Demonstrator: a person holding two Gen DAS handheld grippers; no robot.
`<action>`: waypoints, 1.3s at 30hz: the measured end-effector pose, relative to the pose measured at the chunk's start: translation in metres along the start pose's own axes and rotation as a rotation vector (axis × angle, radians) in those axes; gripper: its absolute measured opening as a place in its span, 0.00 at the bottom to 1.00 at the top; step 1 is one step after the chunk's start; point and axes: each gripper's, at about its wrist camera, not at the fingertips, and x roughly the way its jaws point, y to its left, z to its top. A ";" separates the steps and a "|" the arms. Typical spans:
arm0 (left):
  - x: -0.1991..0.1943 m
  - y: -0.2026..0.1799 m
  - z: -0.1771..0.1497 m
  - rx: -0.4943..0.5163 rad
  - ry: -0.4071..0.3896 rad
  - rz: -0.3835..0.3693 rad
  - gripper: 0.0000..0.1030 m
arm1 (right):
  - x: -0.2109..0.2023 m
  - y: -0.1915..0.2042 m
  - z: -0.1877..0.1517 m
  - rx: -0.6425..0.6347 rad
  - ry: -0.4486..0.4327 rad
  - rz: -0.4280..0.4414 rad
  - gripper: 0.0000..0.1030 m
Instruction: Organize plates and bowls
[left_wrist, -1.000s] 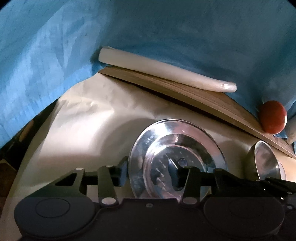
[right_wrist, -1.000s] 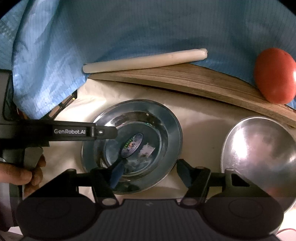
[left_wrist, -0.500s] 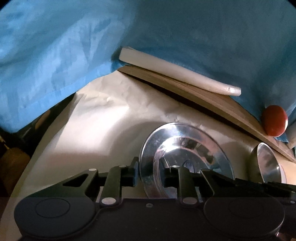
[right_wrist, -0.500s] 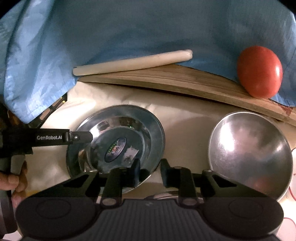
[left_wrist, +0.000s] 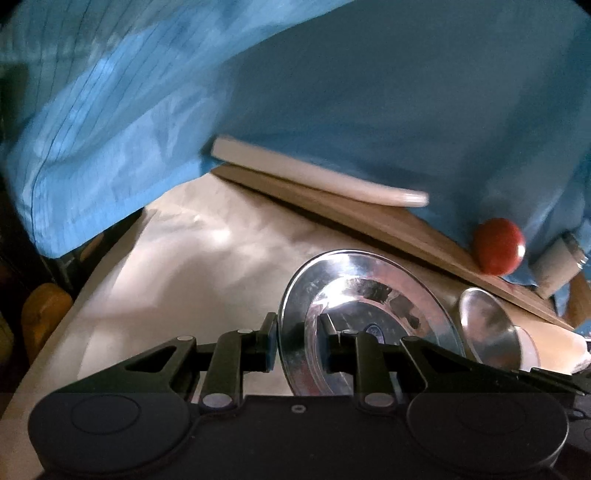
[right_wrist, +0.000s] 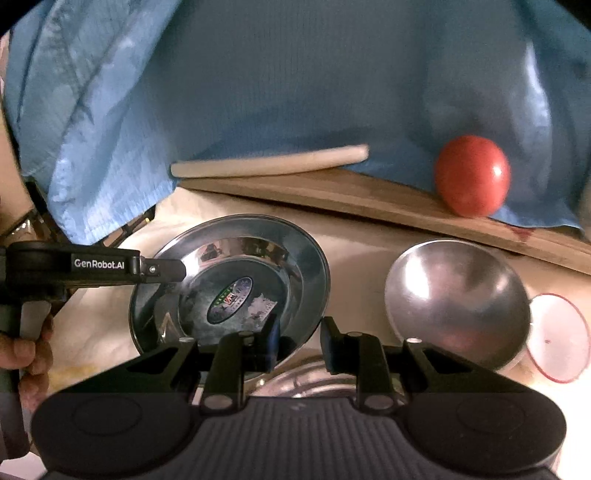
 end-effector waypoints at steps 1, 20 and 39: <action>-0.003 -0.005 -0.001 0.005 -0.002 -0.006 0.22 | -0.007 -0.002 -0.003 0.004 -0.008 -0.007 0.26; -0.025 -0.075 -0.058 0.159 0.065 -0.116 0.22 | -0.082 -0.039 -0.068 0.104 -0.007 -0.095 0.26; -0.017 -0.096 -0.082 0.275 0.126 -0.074 0.22 | -0.087 -0.041 -0.082 0.105 0.049 -0.127 0.26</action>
